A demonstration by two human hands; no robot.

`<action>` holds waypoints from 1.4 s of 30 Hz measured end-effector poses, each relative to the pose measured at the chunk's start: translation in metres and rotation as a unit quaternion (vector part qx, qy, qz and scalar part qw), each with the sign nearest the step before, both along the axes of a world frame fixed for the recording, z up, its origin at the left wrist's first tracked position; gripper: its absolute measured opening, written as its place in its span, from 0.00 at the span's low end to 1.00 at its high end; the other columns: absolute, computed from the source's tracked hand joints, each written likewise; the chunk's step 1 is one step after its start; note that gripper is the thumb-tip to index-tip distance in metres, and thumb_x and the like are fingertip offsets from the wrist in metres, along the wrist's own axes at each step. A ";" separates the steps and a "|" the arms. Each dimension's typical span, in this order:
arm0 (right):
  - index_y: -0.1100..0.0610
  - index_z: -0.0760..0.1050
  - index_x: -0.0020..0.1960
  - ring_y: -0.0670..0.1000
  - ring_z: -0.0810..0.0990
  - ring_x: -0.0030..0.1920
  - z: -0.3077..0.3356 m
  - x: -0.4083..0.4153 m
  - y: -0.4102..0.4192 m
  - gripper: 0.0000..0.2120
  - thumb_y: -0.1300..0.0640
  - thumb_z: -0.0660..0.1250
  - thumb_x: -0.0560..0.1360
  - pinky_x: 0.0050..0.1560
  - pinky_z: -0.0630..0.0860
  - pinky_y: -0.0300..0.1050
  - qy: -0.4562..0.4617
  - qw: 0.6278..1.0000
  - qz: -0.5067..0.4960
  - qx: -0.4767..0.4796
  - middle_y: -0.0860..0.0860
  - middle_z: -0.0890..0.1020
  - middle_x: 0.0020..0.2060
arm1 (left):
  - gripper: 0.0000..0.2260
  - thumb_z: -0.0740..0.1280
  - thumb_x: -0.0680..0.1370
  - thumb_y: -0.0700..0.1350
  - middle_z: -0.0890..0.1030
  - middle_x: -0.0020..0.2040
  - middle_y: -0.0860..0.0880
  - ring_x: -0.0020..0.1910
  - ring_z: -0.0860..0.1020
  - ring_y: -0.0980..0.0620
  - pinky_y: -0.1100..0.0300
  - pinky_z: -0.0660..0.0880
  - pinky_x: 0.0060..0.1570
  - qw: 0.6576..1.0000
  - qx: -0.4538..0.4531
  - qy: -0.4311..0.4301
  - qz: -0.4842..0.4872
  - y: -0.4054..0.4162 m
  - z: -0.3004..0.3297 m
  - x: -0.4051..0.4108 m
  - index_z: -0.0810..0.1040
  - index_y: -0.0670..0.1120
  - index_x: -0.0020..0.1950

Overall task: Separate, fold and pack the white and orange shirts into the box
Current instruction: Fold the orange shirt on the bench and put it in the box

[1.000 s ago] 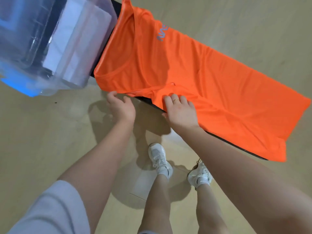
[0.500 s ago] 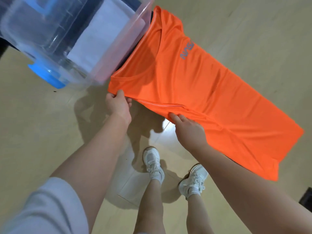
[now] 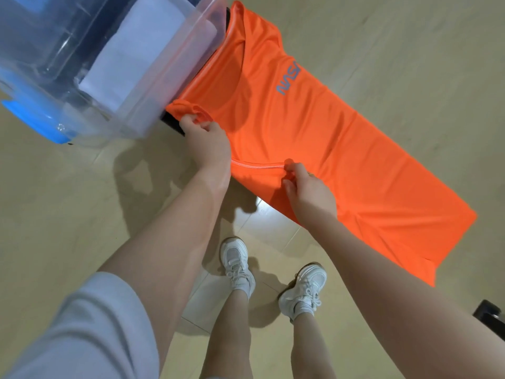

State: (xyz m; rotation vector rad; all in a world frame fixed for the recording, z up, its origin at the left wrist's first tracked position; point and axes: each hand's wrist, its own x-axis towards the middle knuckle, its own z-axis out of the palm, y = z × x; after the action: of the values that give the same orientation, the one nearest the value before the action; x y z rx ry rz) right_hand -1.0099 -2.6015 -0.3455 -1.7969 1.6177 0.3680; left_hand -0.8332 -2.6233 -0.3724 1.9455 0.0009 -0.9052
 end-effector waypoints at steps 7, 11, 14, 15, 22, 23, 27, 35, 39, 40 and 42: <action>0.55 0.71 0.54 0.61 0.78 0.52 -0.010 -0.002 -0.019 0.11 0.51 0.62 0.75 0.46 0.72 0.49 -0.032 0.986 -0.163 -0.027 0.58 0.81 0.49 | 0.23 0.50 0.76 0.33 0.61 0.69 0.43 0.63 0.69 0.49 0.65 0.63 0.64 0.993 0.067 -0.041 -0.084 -0.017 0.014 0.005 0.62 0.44 0.71; 0.55 0.67 0.55 0.60 0.79 0.51 0.000 -0.004 -0.024 0.15 0.49 0.66 0.73 0.46 0.72 0.50 -0.076 0.987 -0.141 0.008 0.56 0.81 0.48 | 0.27 0.56 0.76 0.34 0.52 0.74 0.40 0.73 0.58 0.46 0.65 0.52 0.69 0.971 0.101 -0.087 -0.198 -0.017 0.026 -0.008 0.54 0.38 0.74; 0.56 0.68 0.53 0.60 0.78 0.50 0.012 -0.020 -0.032 0.10 0.51 0.62 0.76 0.44 0.70 0.50 -0.097 0.985 -0.140 -0.022 0.58 0.80 0.47 | 0.25 0.61 0.73 0.35 0.57 0.72 0.37 0.73 0.58 0.43 0.63 0.50 0.69 0.923 0.118 -0.190 -0.313 -0.014 0.037 -0.025 0.62 0.37 0.70; 0.57 0.69 0.53 0.61 0.77 0.51 0.014 -0.028 -0.038 0.09 0.53 0.61 0.77 0.45 0.70 0.50 -0.096 0.985 -0.137 -0.039 0.59 0.80 0.48 | 0.22 0.61 0.73 0.34 0.61 0.70 0.37 0.71 0.60 0.42 0.60 0.51 0.69 0.905 0.113 -0.220 -0.346 -0.018 0.039 -0.029 0.67 0.37 0.67; 0.62 0.74 0.53 0.62 0.73 0.56 -0.005 -0.099 -0.128 0.09 0.61 0.60 0.75 0.58 0.69 0.53 -0.061 0.988 -0.120 -0.069 0.62 0.76 0.53 | 0.15 0.56 0.72 0.40 0.81 0.52 0.38 0.54 0.77 0.40 0.51 0.72 0.57 0.758 0.064 -0.238 -0.603 -0.106 0.034 -0.066 0.79 0.39 0.51; 0.61 0.74 0.54 0.62 0.72 0.58 -0.009 -0.107 -0.142 0.10 0.61 0.59 0.75 0.59 0.68 0.52 -0.063 0.989 -0.120 -0.056 0.61 0.75 0.55 | 0.14 0.56 0.72 0.40 0.80 0.51 0.37 0.54 0.77 0.40 0.51 0.72 0.56 0.727 0.058 -0.234 -0.642 -0.120 0.029 -0.075 0.79 0.38 0.50; 0.59 0.72 0.60 0.57 0.70 0.63 -0.033 -0.137 -0.188 0.14 0.61 0.56 0.77 0.56 0.68 0.46 -0.046 0.993 -0.100 0.053 0.57 0.74 0.61 | 0.17 0.54 0.72 0.42 0.79 0.51 0.36 0.53 0.77 0.40 0.51 0.71 0.54 0.664 0.061 -0.204 -0.716 -0.176 0.010 -0.110 0.78 0.37 0.51; 0.60 0.73 0.62 0.57 0.73 0.63 -0.099 -0.179 -0.207 0.15 0.58 0.58 0.78 0.61 0.68 0.46 -0.089 0.952 -0.127 0.265 0.58 0.77 0.62 | 0.14 0.57 0.79 0.42 0.77 0.62 0.43 0.61 0.74 0.45 0.59 0.68 0.58 0.525 0.253 -0.109 -0.805 -0.234 -0.050 -0.147 0.76 0.44 0.61; 0.58 0.71 0.66 0.56 0.71 0.65 -0.126 -0.186 -0.209 0.17 0.55 0.56 0.79 0.64 0.66 0.46 -0.107 0.925 -0.128 0.342 0.57 0.74 0.65 | 0.15 0.58 0.80 0.49 0.76 0.64 0.47 0.63 0.72 0.47 0.59 0.67 0.61 0.431 0.321 -0.052 -0.842 -0.236 -0.068 -0.151 0.73 0.48 0.65; 0.57 0.71 0.66 0.56 0.72 0.65 -0.133 -0.188 -0.208 0.17 0.54 0.57 0.79 0.65 0.66 0.46 -0.111 0.918 -0.129 0.358 0.56 0.75 0.65 | 0.16 0.58 0.80 0.52 0.75 0.65 0.48 0.63 0.72 0.48 0.58 0.67 0.62 0.410 0.337 -0.041 -0.847 -0.235 -0.074 -0.151 0.72 0.48 0.65; 0.56 0.74 0.62 0.55 0.74 0.62 -0.142 -0.191 -0.208 0.16 0.51 0.59 0.78 0.64 0.68 0.47 -0.114 0.913 -0.116 0.373 0.54 0.77 0.62 | 0.17 0.59 0.79 0.54 0.76 0.63 0.48 0.62 0.73 0.48 0.56 0.68 0.62 0.381 0.357 -0.028 -0.852 -0.234 -0.083 -0.149 0.74 0.49 0.63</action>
State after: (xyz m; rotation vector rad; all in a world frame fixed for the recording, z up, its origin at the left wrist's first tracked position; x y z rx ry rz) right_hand -1.2008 -2.8092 -0.4875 -1.0149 1.2600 0.5502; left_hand -0.9817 -2.8571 -0.4550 2.1367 -2.4689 -2.3182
